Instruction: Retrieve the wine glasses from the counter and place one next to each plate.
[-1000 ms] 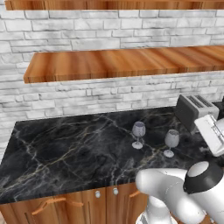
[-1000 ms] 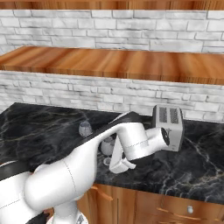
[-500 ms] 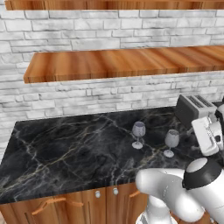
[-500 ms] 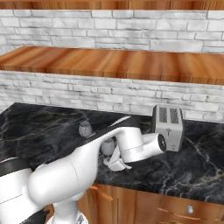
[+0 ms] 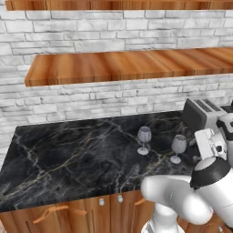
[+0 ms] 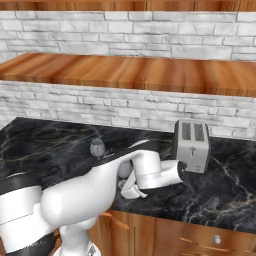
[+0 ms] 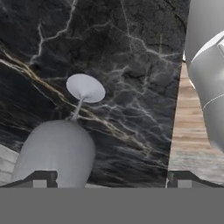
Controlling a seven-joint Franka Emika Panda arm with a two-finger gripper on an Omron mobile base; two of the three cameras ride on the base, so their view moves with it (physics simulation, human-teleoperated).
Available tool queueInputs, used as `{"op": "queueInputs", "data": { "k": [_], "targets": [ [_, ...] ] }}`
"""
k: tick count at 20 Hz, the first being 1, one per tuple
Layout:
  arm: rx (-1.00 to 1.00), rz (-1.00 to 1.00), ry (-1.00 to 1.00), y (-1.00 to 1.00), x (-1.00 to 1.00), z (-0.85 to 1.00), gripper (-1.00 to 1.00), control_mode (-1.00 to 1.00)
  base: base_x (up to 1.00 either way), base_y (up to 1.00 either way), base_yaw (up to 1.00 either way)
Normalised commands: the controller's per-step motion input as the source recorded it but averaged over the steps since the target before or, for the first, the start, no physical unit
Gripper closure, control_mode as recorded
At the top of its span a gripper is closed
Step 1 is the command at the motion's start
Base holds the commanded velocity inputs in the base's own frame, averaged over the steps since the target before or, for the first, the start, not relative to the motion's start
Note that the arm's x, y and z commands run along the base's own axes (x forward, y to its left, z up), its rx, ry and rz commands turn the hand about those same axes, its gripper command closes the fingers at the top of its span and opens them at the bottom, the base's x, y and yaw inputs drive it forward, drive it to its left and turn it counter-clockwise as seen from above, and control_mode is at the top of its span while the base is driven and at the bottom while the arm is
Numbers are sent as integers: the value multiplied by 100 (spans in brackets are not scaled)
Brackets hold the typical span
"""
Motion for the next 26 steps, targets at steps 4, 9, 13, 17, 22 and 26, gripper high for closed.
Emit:
{"op": "queueInputs", "data": {
  "k": [4, 9, 13, 17, 22, 26],
  "targets": [
    [14, 0, 11, -7, 10, -15, -100, -100, 0, 0, 0],
    [20, 0, 19, -6, 10, -10, -100, -100, 0, 0, 0],
    [13, -2, 7, -2, 9, -17, -100, -100, 0, 0, 0],
    [6, -4, 0, -12, 4, -15, -100, -100, 0, 0, 0],
    [2, -7, 0, -8, 6, -10, -100, -100, 0, 0, 0],
    [0, -8, 1, 0, 15, -4, -100, -100, 0, 0, 0]
  ]
}}
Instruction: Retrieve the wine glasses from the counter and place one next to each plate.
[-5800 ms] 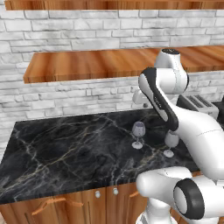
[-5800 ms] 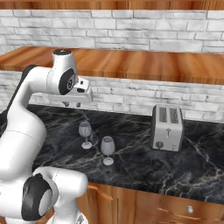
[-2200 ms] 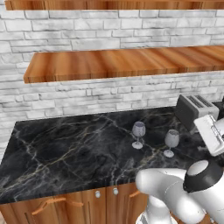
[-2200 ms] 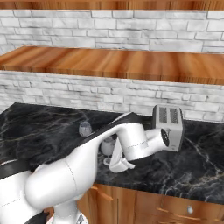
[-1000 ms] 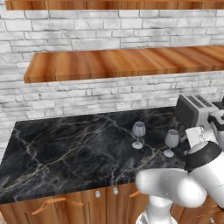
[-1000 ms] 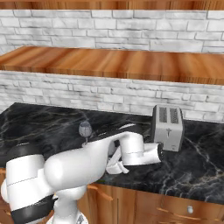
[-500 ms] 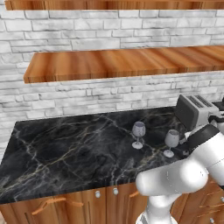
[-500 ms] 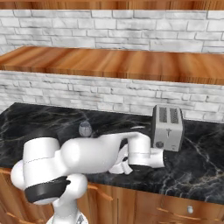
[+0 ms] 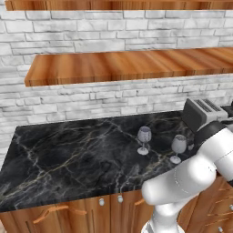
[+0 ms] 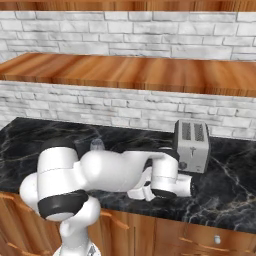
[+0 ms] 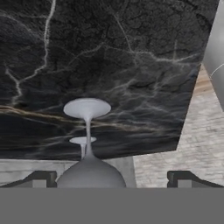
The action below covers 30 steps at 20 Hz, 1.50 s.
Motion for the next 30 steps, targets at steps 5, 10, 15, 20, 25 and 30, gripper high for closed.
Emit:
{"op": "queueInputs", "data": {
  "k": [5, 10, 15, 20, 25, 30],
  "targets": [
    [0, -4, 2, 3, 14, -5, -100, -100, 0, 0, 0],
    [0, -1, 4, 25, 3, -5, -100, -100, 0, 0, 0],
    [0, 0, 8, 13, 0, -3, -100, -100, 0, 0, 0],
    [0, 0, 9, 15, 0, -8, -100, -100, 0, 0, 0],
    [0, 0, 2, 17, 4, -10, -100, -100, 0, 0, 0],
    [0, 0, 3, 3, 16, -17, -100, -100, 0, 0, 0]
  ]
}}
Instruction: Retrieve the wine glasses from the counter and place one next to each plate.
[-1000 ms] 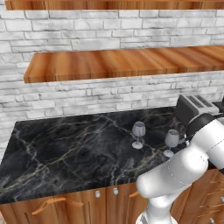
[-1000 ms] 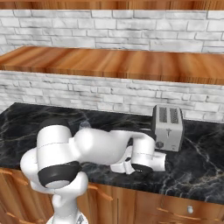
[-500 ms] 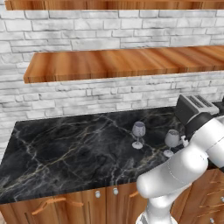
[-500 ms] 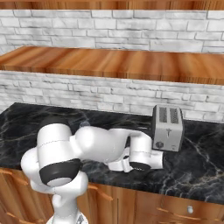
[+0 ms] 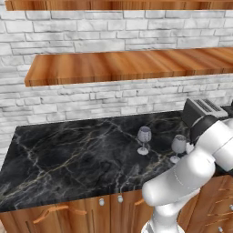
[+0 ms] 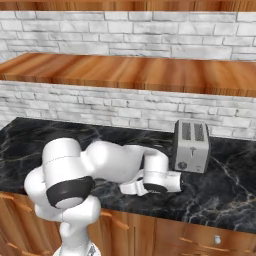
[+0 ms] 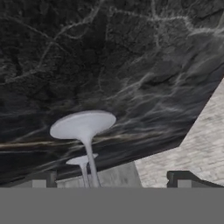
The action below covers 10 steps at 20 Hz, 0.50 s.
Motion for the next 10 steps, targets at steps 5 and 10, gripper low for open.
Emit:
{"op": "queueInputs", "data": {
  "k": [5, 10],
  "targets": [
    [0, 0, 4, 3, 10, -26, -100, -100, 0, 0, 0],
    [0, -1, 0, 16, 18, -9, -100, -100, 0, 0, 0]
  ]
}}
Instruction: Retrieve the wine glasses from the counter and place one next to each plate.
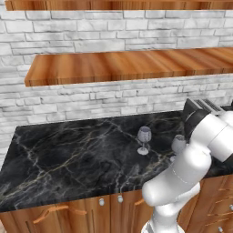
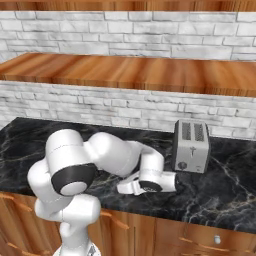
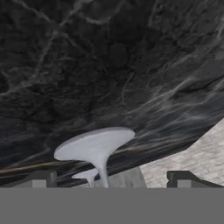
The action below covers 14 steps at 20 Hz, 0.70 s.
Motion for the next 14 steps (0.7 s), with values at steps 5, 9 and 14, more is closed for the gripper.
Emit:
{"op": "queueInputs", "data": {
  "k": [5, 9, 14],
  "targets": [
    [0, -1, 0, 12, 21, -2, -100, -100, 0, 0, 0],
    [2, 0, -1, 4, 7, -1, 100, -100, 0, 0, 0],
    [9, -3, -18, -7, -10, 36, 100, -100, 0, 0, 0]
  ]
}}
